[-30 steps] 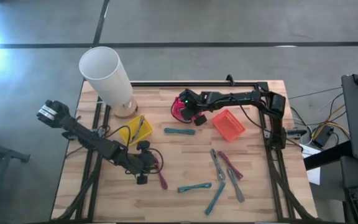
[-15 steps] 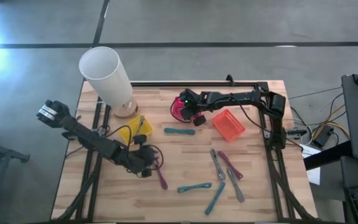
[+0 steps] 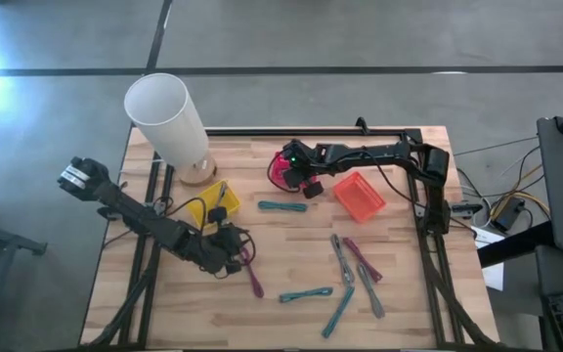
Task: Pick & Place USB Port
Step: Put the middle pink charger cable into the red bin
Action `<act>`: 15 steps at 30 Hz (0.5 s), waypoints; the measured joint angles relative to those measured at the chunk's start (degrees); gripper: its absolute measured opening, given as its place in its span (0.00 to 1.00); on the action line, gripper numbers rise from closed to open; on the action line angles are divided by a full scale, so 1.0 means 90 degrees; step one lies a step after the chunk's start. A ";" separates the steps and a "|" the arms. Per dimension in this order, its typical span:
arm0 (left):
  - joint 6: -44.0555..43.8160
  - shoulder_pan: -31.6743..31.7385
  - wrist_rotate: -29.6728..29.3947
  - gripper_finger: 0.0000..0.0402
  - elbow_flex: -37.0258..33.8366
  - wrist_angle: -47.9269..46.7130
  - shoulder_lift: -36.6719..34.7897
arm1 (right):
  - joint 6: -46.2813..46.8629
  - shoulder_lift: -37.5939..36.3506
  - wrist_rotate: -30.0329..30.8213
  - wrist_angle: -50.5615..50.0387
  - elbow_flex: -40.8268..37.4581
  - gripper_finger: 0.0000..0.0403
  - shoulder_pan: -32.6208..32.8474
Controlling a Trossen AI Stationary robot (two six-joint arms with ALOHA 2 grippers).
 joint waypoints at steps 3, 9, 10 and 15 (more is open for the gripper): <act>0.0000 0.0000 0.0000 0.27 0.0000 0.0000 0.0000 | 0.0169 0.0000 0.0000 0.0077 0.0000 0.02 0.0000; 0.0002 0.0000 0.0000 0.27 0.0000 -0.0010 0.0000 | 0.0170 0.0022 -0.0306 0.0270 0.0002 0.04 -0.0002; 0.0001 0.0000 0.0000 0.27 0.0000 -0.0025 0.0000 | 0.0087 0.0022 -0.0309 0.0293 0.0002 0.05 -0.0001; 0.0002 0.0000 0.0000 0.27 0.0000 -0.0058 0.0000 | -0.0093 0.0024 -0.0309 0.0318 0.0004 0.17 -0.0002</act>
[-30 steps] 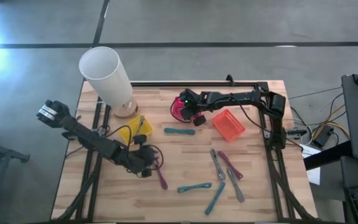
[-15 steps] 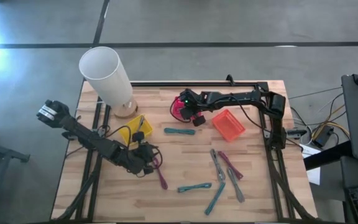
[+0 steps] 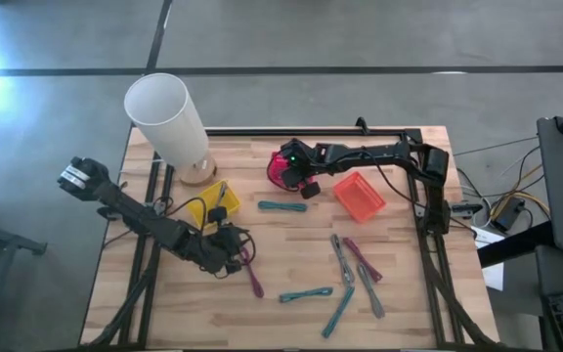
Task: Pick & Place USB Port
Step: Put the middle pink charger cable into the red bin, then put the left pink charger cable into the red bin
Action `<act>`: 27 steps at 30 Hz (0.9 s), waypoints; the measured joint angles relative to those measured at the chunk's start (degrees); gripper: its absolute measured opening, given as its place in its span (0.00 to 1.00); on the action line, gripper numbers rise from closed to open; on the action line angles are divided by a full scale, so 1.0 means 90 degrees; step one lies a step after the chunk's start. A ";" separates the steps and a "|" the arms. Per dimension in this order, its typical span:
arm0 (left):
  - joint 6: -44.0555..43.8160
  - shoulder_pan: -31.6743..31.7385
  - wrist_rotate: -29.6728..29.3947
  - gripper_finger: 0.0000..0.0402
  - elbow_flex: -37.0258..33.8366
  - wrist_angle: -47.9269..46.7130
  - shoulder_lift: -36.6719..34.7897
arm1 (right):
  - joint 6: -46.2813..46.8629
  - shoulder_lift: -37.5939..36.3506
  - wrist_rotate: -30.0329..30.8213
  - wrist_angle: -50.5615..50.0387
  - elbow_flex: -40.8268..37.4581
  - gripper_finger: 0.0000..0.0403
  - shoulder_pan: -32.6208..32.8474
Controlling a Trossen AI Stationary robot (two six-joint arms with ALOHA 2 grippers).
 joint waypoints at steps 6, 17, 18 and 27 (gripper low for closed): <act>0.0000 0.0000 0.0002 0.27 0.0000 -0.0002 0.0000 | 0.0114 0.0002 0.0000 -0.0031 -0.0001 0.27 0.0000; 0.0000 0.0000 0.0005 0.27 0.0000 -0.0001 0.0000 | 0.1034 -0.0448 0.0054 -0.0095 0.0042 0.24 0.0260; 0.0000 0.0000 0.0005 0.27 0.0000 -0.0001 0.0000 | 0.1184 -0.0563 0.0055 -0.0157 0.0042 0.23 0.0316; 0.0000 0.0000 0.0007 0.27 0.0000 -0.0005 0.0001 | 0.2559 -0.1682 0.0052 -0.0633 0.0023 0.20 0.1346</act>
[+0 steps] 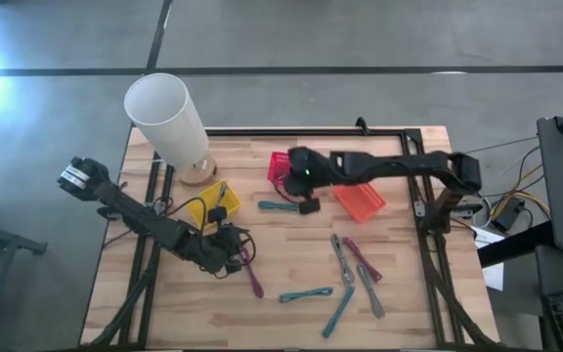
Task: Pick & Place USB Port
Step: Put the left pink charger cable into the red bin
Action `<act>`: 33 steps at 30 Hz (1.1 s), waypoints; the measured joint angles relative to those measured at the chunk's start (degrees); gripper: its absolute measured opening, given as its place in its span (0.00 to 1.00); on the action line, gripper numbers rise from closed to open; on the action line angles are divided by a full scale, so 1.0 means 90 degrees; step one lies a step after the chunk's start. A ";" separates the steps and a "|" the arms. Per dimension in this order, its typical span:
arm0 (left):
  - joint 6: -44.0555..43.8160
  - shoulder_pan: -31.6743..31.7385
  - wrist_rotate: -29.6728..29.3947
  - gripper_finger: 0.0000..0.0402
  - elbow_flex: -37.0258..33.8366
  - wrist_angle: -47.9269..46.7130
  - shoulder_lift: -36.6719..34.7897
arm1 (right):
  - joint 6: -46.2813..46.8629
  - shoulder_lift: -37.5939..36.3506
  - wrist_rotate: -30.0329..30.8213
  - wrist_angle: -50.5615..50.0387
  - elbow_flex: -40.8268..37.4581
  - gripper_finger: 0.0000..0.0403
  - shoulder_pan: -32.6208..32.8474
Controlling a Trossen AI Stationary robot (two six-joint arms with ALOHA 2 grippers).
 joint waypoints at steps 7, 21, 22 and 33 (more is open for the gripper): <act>0.0001 0.0000 0.0005 0.27 0.0000 -0.0001 0.0001 | 0.0677 -0.0531 -0.0124 -0.0129 -0.0376 0.24 0.0964; 0.0002 0.0002 0.0010 0.27 -0.0005 0.0233 0.0001 | 0.3437 -0.2453 -0.0494 0.2341 -0.3825 0.27 0.1461; 0.0003 0.0002 0.0004 0.27 -0.0007 0.0299 0.0001 | 0.3582 -0.2527 -0.0494 0.2628 -0.4045 0.27 0.1487; 0.0089 0.0095 0.0830 0.27 -0.0007 0.0382 0.0006 | 0.3605 -0.2579 -0.0494 0.4706 -0.5197 0.26 0.1505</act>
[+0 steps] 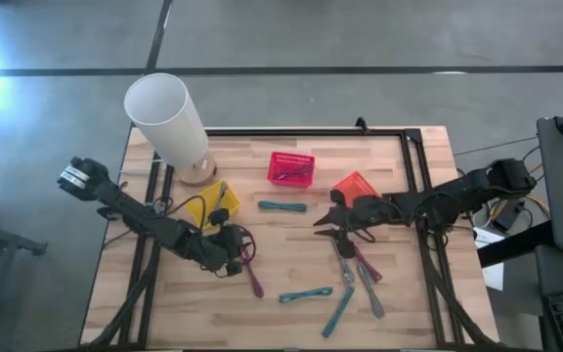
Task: Pick & Place USB Port
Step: Put the left pink charger cable into the red bin
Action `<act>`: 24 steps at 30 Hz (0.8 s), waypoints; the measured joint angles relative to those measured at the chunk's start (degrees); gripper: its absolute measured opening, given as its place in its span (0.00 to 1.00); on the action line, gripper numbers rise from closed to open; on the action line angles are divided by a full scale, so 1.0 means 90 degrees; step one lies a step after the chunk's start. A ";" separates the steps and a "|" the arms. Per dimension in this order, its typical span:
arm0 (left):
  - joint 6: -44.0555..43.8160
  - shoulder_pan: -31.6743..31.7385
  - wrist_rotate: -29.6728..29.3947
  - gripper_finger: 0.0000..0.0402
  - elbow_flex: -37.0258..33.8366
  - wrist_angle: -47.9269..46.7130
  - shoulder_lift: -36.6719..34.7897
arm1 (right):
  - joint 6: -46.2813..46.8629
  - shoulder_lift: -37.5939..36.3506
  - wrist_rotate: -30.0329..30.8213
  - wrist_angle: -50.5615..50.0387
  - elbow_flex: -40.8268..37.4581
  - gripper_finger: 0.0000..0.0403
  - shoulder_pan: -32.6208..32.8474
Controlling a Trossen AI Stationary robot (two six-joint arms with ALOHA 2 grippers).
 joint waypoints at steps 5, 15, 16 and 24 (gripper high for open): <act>0.0848 -0.0006 0.1349 0.27 0.0015 0.0246 0.0078 | -0.0011 0.0103 -0.0001 0.0018 0.0029 0.27 0.0000; 0.1056 0.0028 0.2377 0.27 0.0221 0.0291 0.0485 | -0.0037 0.0186 -0.0002 -0.0004 0.0036 0.24 0.0000; 0.1074 0.0051 0.2467 0.27 0.0222 0.0276 0.0540 | -0.0037 0.0186 -0.0001 0.0000 0.0036 0.24 0.0000; 0.1344 0.0182 0.2718 0.40 0.0281 0.0282 0.0998 | -0.0037 0.0191 -0.0002 0.0000 0.0036 0.24 0.0000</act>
